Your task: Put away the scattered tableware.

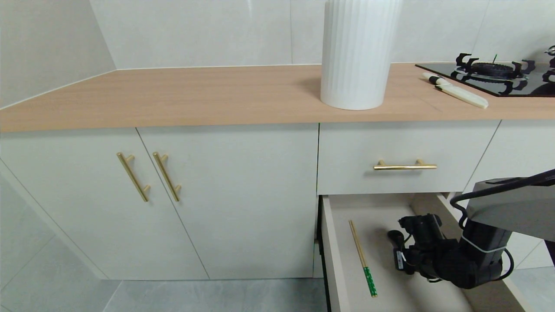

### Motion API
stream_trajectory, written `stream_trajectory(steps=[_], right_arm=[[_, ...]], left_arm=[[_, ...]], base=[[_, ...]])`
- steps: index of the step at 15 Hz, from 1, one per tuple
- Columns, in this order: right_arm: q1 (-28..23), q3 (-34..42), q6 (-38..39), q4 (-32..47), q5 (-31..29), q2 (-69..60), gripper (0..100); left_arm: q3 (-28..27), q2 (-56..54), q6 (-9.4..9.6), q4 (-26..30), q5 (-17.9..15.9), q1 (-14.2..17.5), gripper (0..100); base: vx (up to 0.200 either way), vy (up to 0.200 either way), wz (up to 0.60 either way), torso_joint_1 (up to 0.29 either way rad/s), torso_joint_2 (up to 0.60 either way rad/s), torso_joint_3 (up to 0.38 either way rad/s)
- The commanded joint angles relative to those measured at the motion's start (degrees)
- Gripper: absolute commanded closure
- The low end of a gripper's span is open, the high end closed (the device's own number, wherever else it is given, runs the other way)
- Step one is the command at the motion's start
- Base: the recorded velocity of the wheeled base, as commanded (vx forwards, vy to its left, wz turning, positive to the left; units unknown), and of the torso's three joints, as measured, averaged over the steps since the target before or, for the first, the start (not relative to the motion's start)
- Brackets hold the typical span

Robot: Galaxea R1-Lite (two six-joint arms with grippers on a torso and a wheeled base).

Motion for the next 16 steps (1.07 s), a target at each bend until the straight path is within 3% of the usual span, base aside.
stream_trajectory(steps=[1, 3, 4, 10, 14, 16], right_arm=[[-0.22, -0.10, 0.01, 0.06, 0.01, 0.51, 100], [-0.22, -0.01, 0.01, -0.47, 0.01, 0.34, 100], [-0.22, -0.01, 0.01, -0.73, 0.01, 0.42, 0], [-0.30, 1.40, 0.10, -0.73, 0.01, -3.79, 0], [-0.83, 7.37, 0.01, 1.64, 0.19, -21.55, 0], [-0.57, 7.37, 0.10, 9.73, 0.36, -31.74, 0]], left_arm=[[0.00, 0.09, -0.03, -0.01, 0.01, 0.04, 0], [0.00, 0.00, -0.03, -0.01, 0.01, 0.04, 0], [0.00, 0.09, -0.03, -0.01, 0.01, 0.04, 0], [0.00, 0.09, -0.03, -0.01, 0.01, 0.04, 0], [0.00, 0.00, -0.03, -0.01, 0.01, 0.04, 0], [0.00, 0.00, -0.03, -0.01, 0.01, 0.04, 0]], base=[[0.000, 0.000, 0.00, 0.000, 0.00, 0.000], [0.000, 0.000, 0.00, 0.000, 0.00, 0.000], [0.000, 0.000, 0.00, 0.000, 0.00, 0.000], [0.000, 0.000, 0.00, 0.000, 0.00, 0.000], [0.000, 0.000, 0.00, 0.000, 0.00, 0.000], [0.000, 0.000, 0.00, 0.000, 0.00, 0.000]])
